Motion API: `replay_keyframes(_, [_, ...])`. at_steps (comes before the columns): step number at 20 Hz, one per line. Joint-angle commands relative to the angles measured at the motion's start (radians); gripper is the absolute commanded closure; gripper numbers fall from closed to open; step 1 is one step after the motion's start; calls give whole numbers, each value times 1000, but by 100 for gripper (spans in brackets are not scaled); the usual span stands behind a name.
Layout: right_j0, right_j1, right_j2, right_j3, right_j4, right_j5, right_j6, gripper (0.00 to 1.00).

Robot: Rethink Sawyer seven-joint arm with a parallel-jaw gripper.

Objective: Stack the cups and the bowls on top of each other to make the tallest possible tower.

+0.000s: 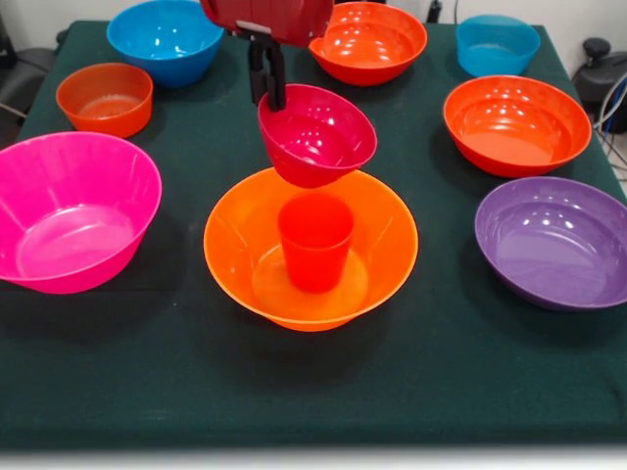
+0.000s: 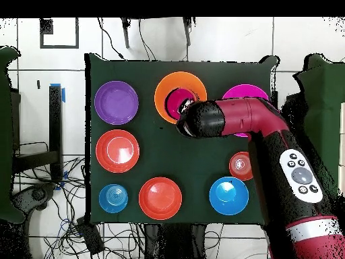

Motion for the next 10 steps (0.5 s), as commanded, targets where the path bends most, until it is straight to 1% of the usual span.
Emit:
replay_keyframes(1, [32,67,13,-63,-66,113,-272,100])
replay_keyframes(10, [44,68,12,-65,-61,120,-263,100])
